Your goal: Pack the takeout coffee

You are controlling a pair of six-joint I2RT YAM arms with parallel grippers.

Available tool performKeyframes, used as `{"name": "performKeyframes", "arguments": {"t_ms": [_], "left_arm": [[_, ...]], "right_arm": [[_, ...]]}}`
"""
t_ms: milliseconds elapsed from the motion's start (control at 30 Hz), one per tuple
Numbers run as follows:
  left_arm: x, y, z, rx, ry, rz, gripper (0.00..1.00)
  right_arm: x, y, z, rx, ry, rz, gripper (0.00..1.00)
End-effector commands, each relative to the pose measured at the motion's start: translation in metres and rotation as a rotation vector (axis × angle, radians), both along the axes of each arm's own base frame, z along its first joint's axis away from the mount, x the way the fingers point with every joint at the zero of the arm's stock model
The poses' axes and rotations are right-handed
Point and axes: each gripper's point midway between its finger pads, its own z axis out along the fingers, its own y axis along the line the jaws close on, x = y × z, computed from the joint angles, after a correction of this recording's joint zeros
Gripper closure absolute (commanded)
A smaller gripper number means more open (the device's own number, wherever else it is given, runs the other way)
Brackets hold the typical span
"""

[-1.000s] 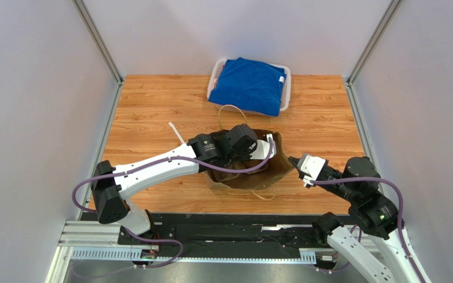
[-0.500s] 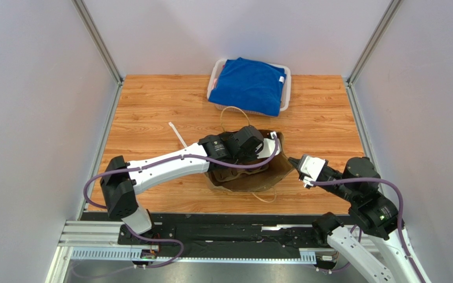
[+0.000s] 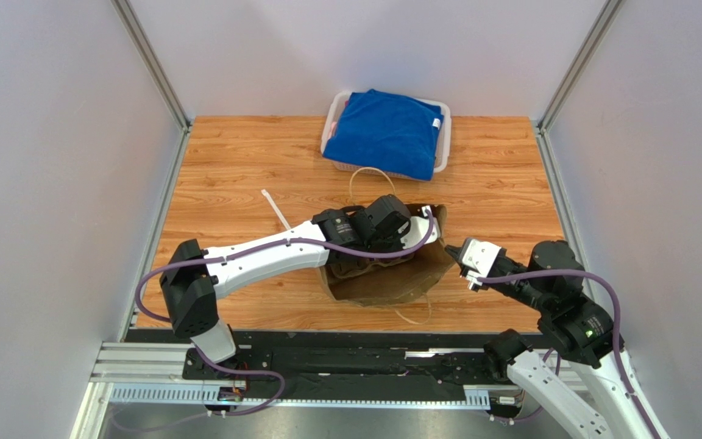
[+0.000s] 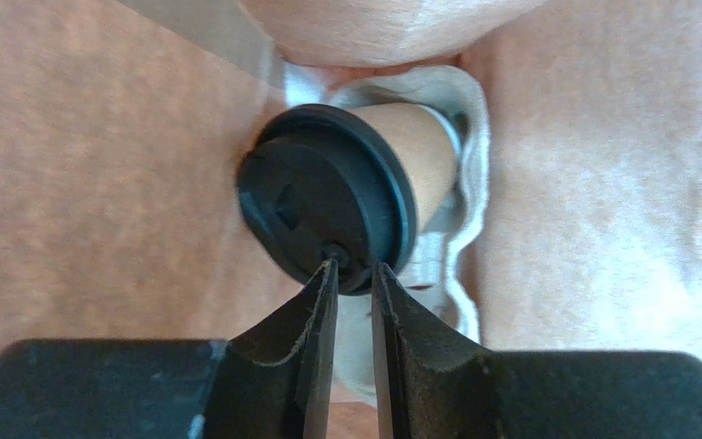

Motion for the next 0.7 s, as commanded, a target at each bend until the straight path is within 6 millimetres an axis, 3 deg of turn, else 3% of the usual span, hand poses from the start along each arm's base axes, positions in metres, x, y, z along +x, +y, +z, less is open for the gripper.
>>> {"name": "performKeyframes", "arguments": {"t_ms": [0,200,467,667], "left_arm": [[-0.004,-0.014,-0.003,-0.030,0.036,-0.021,0.72],[-0.002,-0.014,-0.001,-0.024,0.023,-0.026,0.73],[0.008,-0.011,0.038,-0.056,-0.101,-0.069,0.74],[0.017,-0.004,0.041,-0.021,-0.174,-0.063,0.74]], "right_arm": [[0.001,0.004,0.013,0.027,-0.010,0.009,1.00],[0.000,0.004,0.013,0.025,-0.008,0.012,1.00],[0.002,0.006,0.013,0.029,0.000,0.010,1.00],[0.003,0.007,0.013,0.029,0.005,0.009,1.00]]}}
